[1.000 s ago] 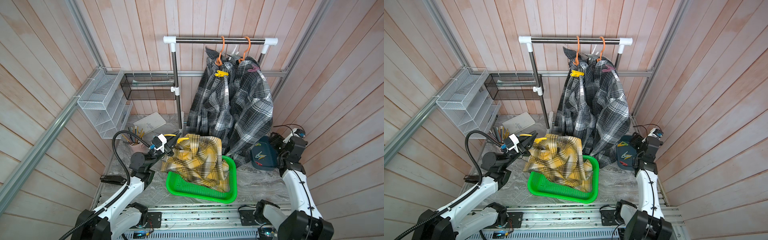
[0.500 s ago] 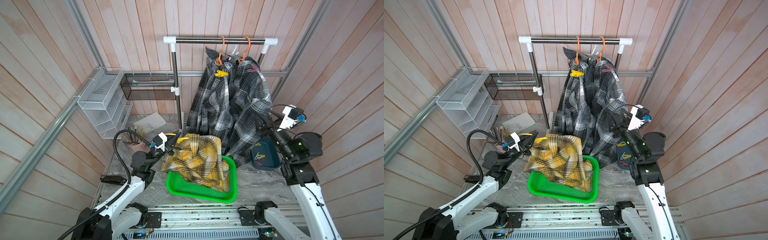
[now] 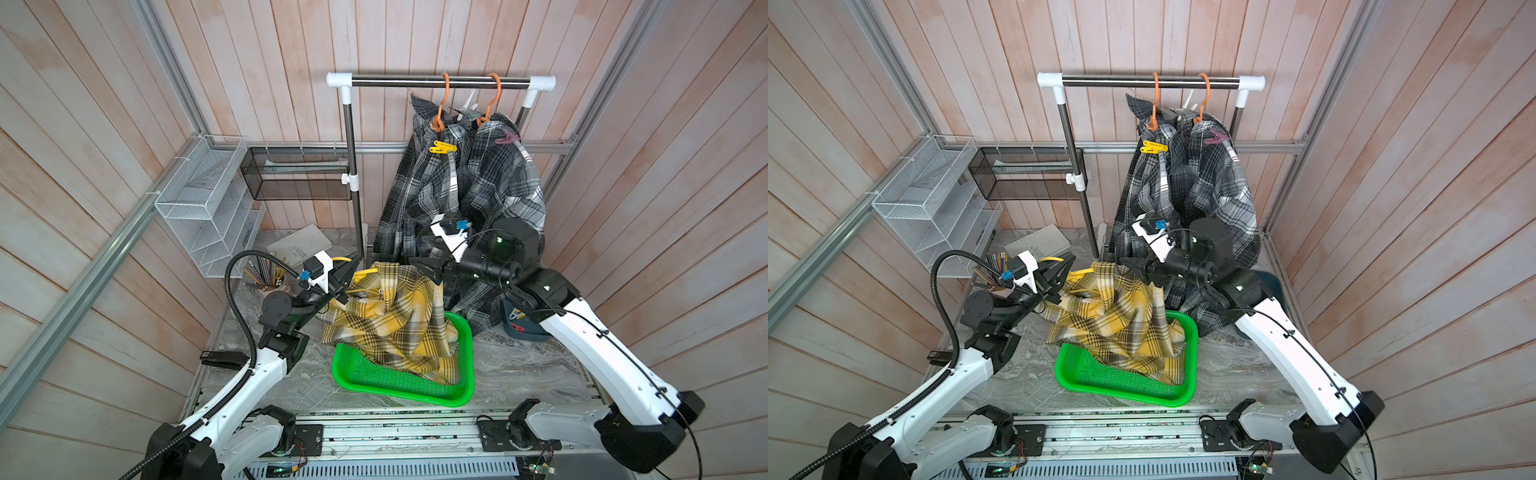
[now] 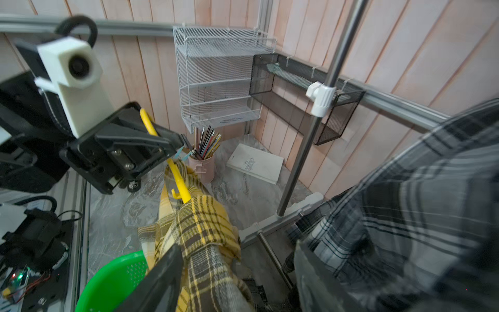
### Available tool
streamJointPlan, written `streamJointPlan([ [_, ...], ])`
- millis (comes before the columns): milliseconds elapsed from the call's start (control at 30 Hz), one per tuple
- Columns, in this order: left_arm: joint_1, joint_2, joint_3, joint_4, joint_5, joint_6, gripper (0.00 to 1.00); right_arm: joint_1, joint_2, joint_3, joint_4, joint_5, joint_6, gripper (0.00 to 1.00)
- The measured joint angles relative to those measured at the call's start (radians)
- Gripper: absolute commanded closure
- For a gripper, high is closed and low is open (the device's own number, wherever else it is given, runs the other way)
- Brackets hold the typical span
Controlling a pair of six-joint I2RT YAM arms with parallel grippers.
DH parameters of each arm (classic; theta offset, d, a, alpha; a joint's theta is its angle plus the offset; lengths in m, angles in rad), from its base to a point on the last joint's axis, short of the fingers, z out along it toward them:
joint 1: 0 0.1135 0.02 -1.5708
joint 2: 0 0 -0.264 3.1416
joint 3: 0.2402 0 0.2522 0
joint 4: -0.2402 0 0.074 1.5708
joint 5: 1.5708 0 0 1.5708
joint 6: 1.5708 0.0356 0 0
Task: Remove the clothespins securing long-sleeve shirts to the hanger
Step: Remove the clamp from the hanger.
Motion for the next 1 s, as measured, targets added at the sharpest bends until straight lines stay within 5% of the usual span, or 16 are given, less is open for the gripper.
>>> streamJointPlan([
  [333,0.0,-0.005,0.053,-0.148,0.055,0.002,0.97,0.045,0.127,0.089,-0.172,0.058,-0.124,0.34],
  [667,0.003,-0.003,0.078,-0.211,0.089,0.01,0.95,0.047,0.167,0.128,-0.193,0.056,-0.183,0.57],
  [1000,0.006,0.022,0.106,-0.217,0.139,0.01,1.0,0.049,0.182,0.128,-0.214,-0.016,-0.205,0.56],
])
